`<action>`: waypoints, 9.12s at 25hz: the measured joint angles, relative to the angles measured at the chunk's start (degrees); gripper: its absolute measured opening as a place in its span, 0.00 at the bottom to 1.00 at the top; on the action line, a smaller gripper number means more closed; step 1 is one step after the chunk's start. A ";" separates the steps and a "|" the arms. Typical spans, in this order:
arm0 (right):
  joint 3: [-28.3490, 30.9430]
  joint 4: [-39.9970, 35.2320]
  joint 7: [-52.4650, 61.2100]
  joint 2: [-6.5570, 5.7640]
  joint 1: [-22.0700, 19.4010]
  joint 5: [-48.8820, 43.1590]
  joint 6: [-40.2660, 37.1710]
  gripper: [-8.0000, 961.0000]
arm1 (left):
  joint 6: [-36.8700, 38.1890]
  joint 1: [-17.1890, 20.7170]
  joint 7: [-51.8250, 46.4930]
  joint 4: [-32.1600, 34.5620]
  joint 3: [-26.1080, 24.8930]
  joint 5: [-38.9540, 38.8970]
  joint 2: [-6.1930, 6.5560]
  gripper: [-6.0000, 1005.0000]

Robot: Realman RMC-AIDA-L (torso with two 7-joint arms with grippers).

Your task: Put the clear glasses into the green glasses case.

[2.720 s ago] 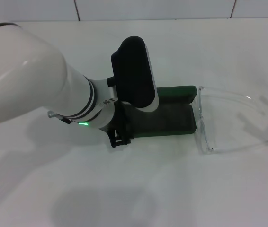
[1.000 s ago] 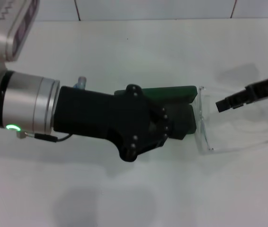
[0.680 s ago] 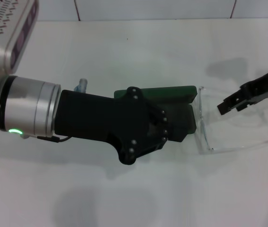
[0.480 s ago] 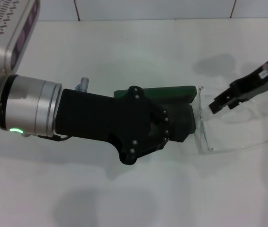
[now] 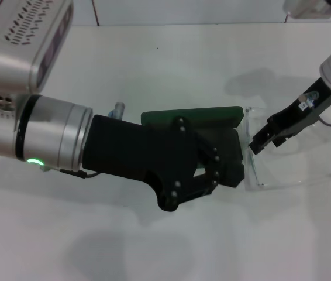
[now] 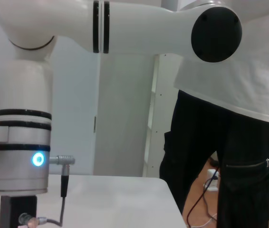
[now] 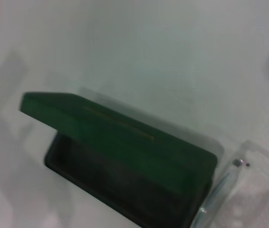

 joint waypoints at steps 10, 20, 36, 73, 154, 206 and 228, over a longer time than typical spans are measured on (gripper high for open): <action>-2.39 1.70 -0.42 0.50 1.08 3.04 3.65 0.63 | 2.66 -1.21 2.13 -3.72 0.03 -0.44 -0.01 0.03; -2.96 2.56 -0.09 0.55 1.37 4.47 4.81 0.58 | 2.66 -0.30 3.46 -4.93 -0.06 -0.81 -0.04 0.03; -5.41 8.95 0.83 0.66 4.17 3.77 8.40 0.47 | 2.84 -0.16 5.28 -7.18 -0.61 -2.16 0.02 0.03; 4.58 -17.34 -8.90 -0.45 -15.30 10.12 -4.98 0.15 | 2.93 -0.17 5.16 -9.01 -5.22 -3.14 0.21 0.03; -15.64 -1.08 -91.02 1.12 -23.91 68.43 -11.45 0.13 | 3.63 -2.58 14.72 -29.28 -8.70 -25.03 0.15 0.03; -16.41 1.06 -94.17 1.13 -24.45 72.45 -11.17 0.13 | 8.23 -3.71 15.57 -32.67 -8.77 -20.69 0.42 0.03; -16.27 -0.11 -101.72 1.00 -26.77 77.52 -16.03 0.13 | 7.30 -1.00 17.37 -37.00 -24.26 -19.87 1.31 0.03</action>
